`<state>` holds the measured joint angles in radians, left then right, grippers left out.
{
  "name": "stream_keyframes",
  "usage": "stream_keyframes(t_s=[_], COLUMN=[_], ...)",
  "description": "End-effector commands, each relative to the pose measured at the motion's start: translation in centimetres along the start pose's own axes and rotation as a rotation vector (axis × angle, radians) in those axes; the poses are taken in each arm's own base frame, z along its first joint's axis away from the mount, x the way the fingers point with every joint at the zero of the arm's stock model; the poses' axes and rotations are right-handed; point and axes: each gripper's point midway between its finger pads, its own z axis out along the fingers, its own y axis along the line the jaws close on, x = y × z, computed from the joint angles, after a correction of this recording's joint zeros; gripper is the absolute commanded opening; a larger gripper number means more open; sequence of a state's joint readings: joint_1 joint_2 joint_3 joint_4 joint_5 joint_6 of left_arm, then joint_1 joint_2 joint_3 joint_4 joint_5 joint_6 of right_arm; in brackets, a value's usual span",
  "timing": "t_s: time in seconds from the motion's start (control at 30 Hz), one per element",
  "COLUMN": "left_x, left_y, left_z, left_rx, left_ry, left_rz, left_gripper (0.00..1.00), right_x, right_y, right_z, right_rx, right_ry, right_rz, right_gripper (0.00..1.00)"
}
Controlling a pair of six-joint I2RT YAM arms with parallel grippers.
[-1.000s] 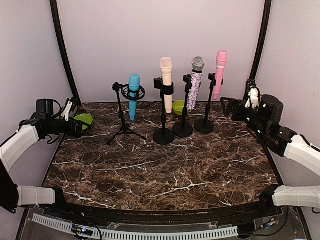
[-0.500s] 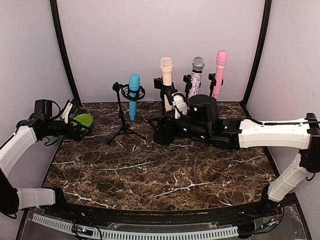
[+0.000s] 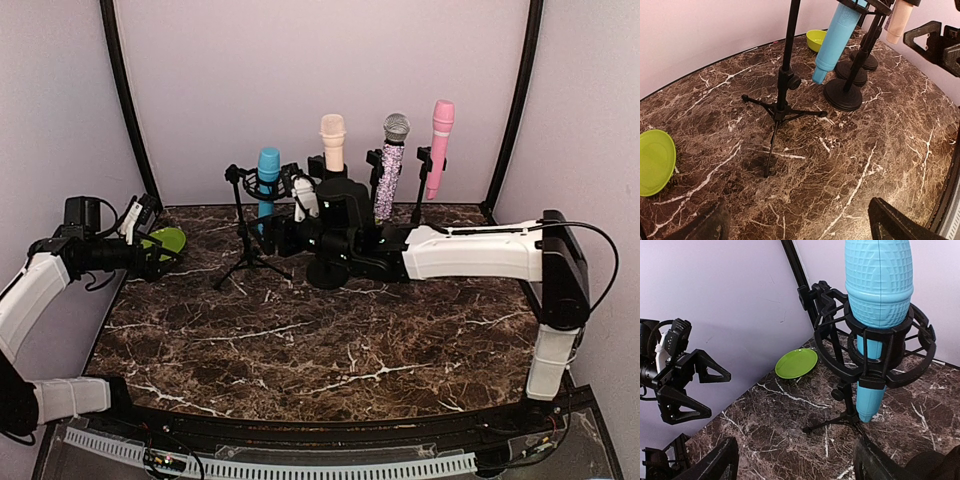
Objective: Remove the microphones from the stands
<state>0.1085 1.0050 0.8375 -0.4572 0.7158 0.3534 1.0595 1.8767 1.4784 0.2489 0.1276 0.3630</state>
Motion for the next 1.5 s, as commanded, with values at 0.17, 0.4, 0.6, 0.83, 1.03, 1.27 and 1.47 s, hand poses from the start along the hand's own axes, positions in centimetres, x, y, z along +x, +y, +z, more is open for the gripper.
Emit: stream_keyframes(t_s=[0.17, 0.4, 0.6, 0.83, 1.03, 1.27, 1.47], left_x=[-2.8, -2.2, -2.0, -2.4, -2.1, -1.9, -1.7], left_y=[-0.5, -0.9, -0.9, -1.1, -1.3, -1.4, -1.6], left_z=[-0.3, -0.4, -0.5, -0.9, -1.0, -1.1, -1.2], left_rx=[0.056, 0.067, 0.052, 0.05, 0.048, 0.042, 0.049], left_ry=[-0.061, -0.06, -0.059, -0.069, -0.066, -0.066, -0.065], left_rz=[0.031, 0.036, 0.036, 0.049, 0.047, 0.063, 0.06], left_gripper=[0.99, 0.99, 0.99, 0.99, 0.99, 0.99, 0.99], right_x=[-5.3, -5.8, -4.9, -3.6, -3.4, -4.3, -5.1], right_y=[-0.1, -1.1, -2.4, -3.0, -3.9, -3.9, -3.6], right_z=[1.8, 2.1, 2.3, 3.3, 3.7, 4.2, 4.3], right_rx=[-0.111, -0.136, -0.184, -0.163, -0.154, -0.14, -0.158], right_ry=[-0.203, -0.251, -0.272, -0.242, -0.276, -0.335, -0.44], right_rz=[0.301, 0.479, 0.719, 0.837, 0.886, 0.916, 0.99], right_gripper=[0.7, 0.58, 0.46, 0.45, 0.42, 0.37, 0.34])
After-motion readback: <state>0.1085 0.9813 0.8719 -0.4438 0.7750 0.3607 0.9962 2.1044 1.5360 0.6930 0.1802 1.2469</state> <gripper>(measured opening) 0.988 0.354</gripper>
